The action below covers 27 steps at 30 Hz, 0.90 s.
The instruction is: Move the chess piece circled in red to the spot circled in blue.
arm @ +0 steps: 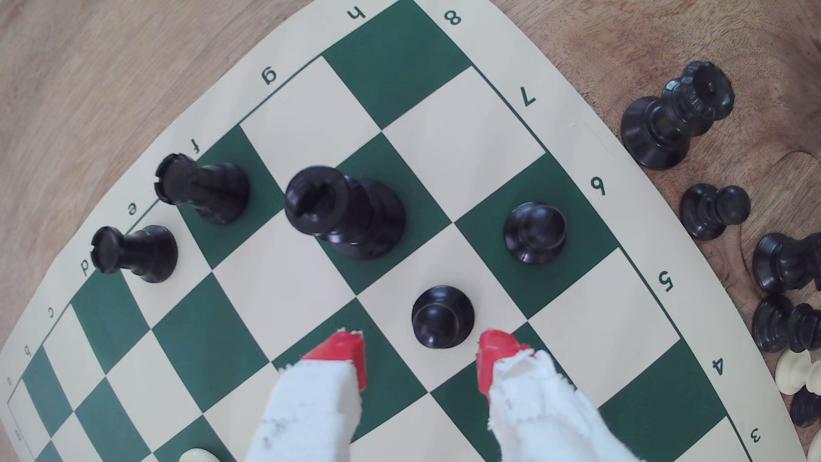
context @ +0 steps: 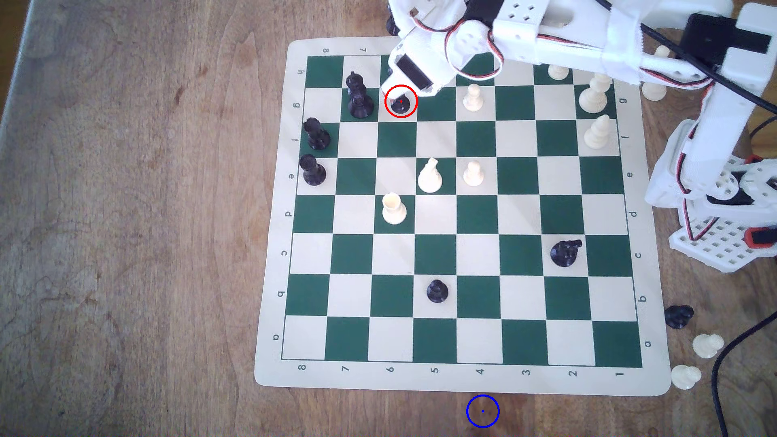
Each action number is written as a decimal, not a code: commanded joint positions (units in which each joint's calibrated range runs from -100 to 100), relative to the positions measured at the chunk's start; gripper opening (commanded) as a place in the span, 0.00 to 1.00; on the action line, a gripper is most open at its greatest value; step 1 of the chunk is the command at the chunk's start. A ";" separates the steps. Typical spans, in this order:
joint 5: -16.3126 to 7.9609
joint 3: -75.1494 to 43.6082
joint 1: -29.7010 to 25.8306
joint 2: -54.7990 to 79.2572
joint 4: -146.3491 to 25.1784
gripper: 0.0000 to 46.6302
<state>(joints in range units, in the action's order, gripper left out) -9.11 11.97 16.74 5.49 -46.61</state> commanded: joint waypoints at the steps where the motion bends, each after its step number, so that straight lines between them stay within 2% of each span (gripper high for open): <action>1: 0.15 -5.72 0.12 0.79 0.34 0.29; 27: 0.63 -9.71 0.12 7.92 3.04 0.28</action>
<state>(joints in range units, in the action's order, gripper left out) -8.62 8.00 16.74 13.87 -44.22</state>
